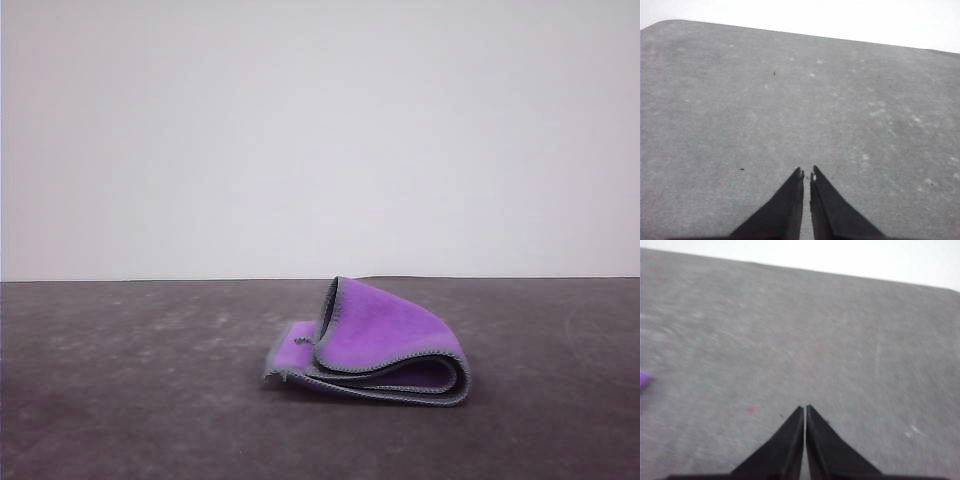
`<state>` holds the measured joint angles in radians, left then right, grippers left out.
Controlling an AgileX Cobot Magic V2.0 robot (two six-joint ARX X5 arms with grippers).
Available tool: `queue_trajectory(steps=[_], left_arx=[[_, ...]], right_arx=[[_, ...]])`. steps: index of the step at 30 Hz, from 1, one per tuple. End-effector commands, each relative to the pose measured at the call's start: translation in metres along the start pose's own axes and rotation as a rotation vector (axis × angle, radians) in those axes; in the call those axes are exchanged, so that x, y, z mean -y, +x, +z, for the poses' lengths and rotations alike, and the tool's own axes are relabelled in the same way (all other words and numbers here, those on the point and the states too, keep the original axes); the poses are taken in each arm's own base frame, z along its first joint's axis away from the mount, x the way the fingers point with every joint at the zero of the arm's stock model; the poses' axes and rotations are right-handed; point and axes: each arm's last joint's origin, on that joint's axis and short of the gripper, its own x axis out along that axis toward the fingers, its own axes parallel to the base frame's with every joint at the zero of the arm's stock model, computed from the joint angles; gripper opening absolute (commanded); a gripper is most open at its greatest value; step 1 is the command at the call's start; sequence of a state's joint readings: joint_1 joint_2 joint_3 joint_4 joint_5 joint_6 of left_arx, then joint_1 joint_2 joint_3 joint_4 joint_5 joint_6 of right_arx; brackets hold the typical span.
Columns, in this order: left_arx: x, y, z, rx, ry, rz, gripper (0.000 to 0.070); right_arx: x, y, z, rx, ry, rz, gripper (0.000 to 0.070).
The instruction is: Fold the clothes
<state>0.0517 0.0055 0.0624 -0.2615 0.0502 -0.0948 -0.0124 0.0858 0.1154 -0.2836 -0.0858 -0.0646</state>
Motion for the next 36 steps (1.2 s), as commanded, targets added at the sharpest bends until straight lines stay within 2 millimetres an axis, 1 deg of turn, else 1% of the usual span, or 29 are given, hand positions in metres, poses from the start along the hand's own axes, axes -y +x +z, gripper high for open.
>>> queue_trajectory(steps=[1, 6, 8, 18, 28, 36], left_arx=[[-0.001, 0.002, -0.007, -0.024, -0.005, 0.004, 0.0011], [-0.001, 0.002, -0.007, -0.024, -0.005, 0.004, 0.0011], [-0.001, 0.002, -0.007, -0.023, -0.005, 0.004, 0.0011], [-0.001, 0.002, -0.007, -0.023, -0.005, 0.004, 0.0011], [-0.001, 0.002, -0.007, -0.023, -0.005, 0.004, 0.0011], [-0.001, 0.002, -0.007, -0.023, -0.005, 0.004, 0.0011]], right_arx=[[0.001, 0.001, -0.004, 0.008, 0.035, -0.029, 0.0], [0.0, 0.003, -0.017, 0.014, 0.047, -0.043, 0.0], [0.001, 0.003, -0.015, 0.038, 0.047, -0.045, 0.0], [0.004, 0.003, -0.016, 0.028, 0.063, -0.116, 0.0], [0.005, 0.003, -0.016, 0.031, 0.098, -0.115, 0.0], [0.005, 0.004, -0.017, 0.041, 0.081, -0.123, 0.0]])
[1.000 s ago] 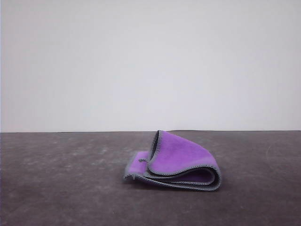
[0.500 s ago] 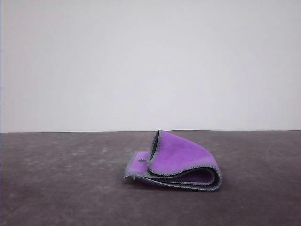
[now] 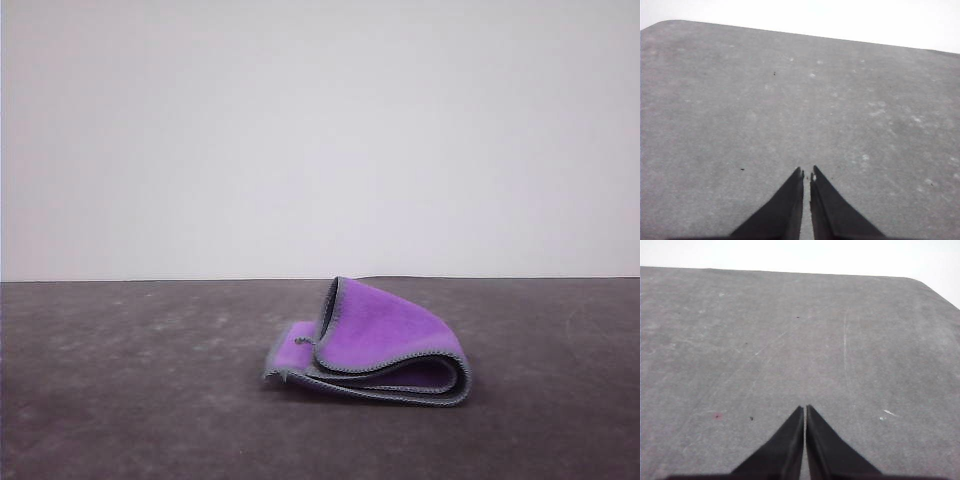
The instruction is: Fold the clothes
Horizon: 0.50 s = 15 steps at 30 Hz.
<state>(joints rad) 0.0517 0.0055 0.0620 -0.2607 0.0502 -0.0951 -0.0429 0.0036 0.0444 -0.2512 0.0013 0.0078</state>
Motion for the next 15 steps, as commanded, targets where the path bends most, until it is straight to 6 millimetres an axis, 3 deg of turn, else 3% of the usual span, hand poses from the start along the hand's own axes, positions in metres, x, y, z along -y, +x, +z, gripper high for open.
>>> queue_trajectory(steps=[1, 15], left_arx=[[-0.0008, 0.002, -0.0065, -0.024, -0.005, 0.004, 0.0011], [-0.0008, 0.002, -0.0065, -0.024, -0.005, 0.004, 0.0011]], right_arx=[[0.0002, 0.0009, -0.0016, 0.001, 0.004, -0.004, 0.0], [0.0002, 0.0009, 0.0014, 0.032, 0.004, -0.003, 0.0]])
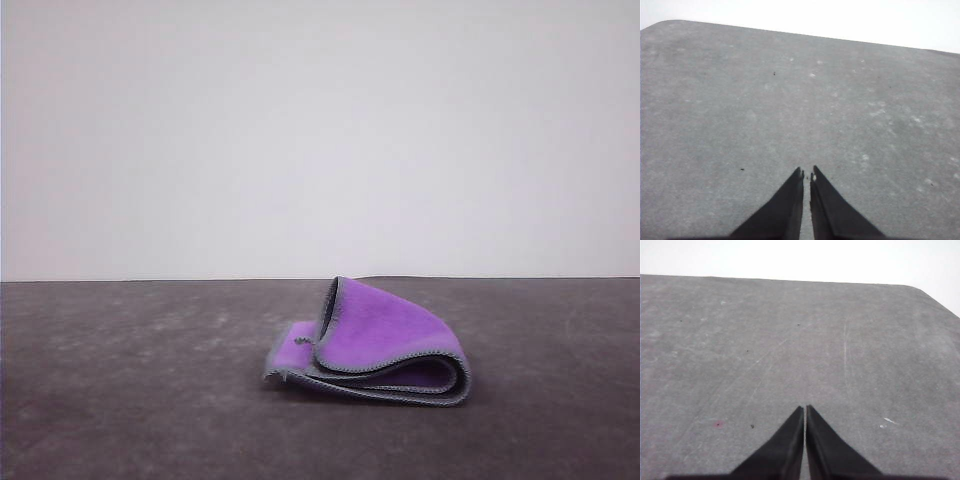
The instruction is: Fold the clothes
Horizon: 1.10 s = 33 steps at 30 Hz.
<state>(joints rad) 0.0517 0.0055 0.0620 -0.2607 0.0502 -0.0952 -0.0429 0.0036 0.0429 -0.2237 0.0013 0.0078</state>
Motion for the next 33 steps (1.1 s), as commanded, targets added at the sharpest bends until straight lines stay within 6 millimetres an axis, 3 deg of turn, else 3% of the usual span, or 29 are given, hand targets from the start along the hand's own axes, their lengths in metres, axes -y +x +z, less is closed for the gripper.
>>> queue_trajectory(steps=[1, 33], left_arx=[[-0.0008, 0.002, -0.0065, -0.024, -0.005, 0.004, 0.0011], [0.003, 0.0021, -0.0069, -0.027, 0.004, -0.036, 0.0011]], right_arx=[[0.0002, 0.0007, -0.0008, 0.006, 0.004, -0.003, 0.0], [0.0002, 0.0006, -0.0007, 0.006, 0.004, -0.003, 0.0]])
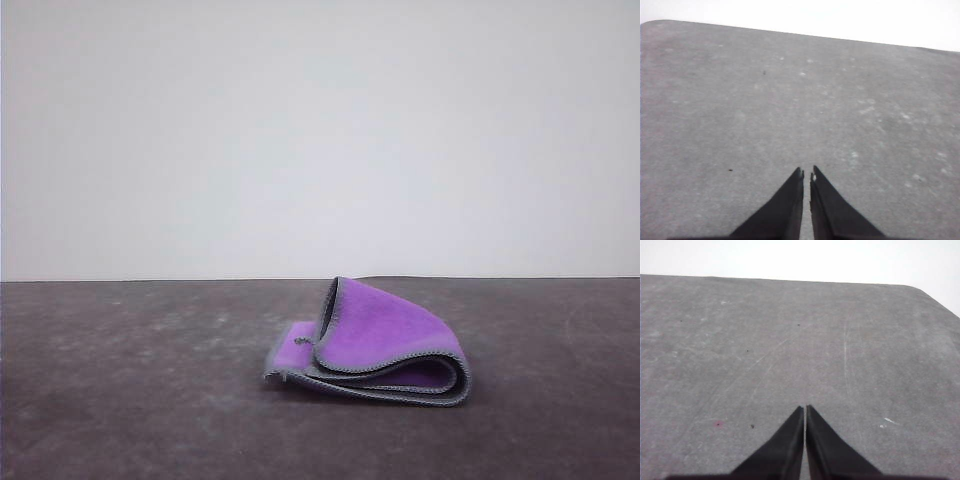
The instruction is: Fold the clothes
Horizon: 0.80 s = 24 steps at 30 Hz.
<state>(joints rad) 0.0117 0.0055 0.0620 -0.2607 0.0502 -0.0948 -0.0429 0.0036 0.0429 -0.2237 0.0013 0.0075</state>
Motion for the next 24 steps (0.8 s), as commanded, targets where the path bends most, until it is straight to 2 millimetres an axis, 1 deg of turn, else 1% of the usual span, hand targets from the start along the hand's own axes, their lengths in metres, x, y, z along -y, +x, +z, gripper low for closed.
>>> queue_trajectory(steps=[1, 7, 24], left_arx=[[-0.0005, 0.0021, -0.0065, -0.023, -0.004, 0.001, 0.0011], [-0.0005, 0.0053, -0.0078, 0.029, -0.001, -0.007, 0.0011], [-0.0005, 0.0055, -0.0083, 0.029, -0.001, -0.008, 0.0011]], right_arx=[[0.0002, 0.0006, -0.0007, 0.006, 0.005, -0.003, 0.0], [0.0002, 0.0006, -0.0007, 0.006, 0.005, -0.003, 0.0], [0.0001, 0.0006, -0.0007, 0.006, 0.005, -0.003, 0.0]])
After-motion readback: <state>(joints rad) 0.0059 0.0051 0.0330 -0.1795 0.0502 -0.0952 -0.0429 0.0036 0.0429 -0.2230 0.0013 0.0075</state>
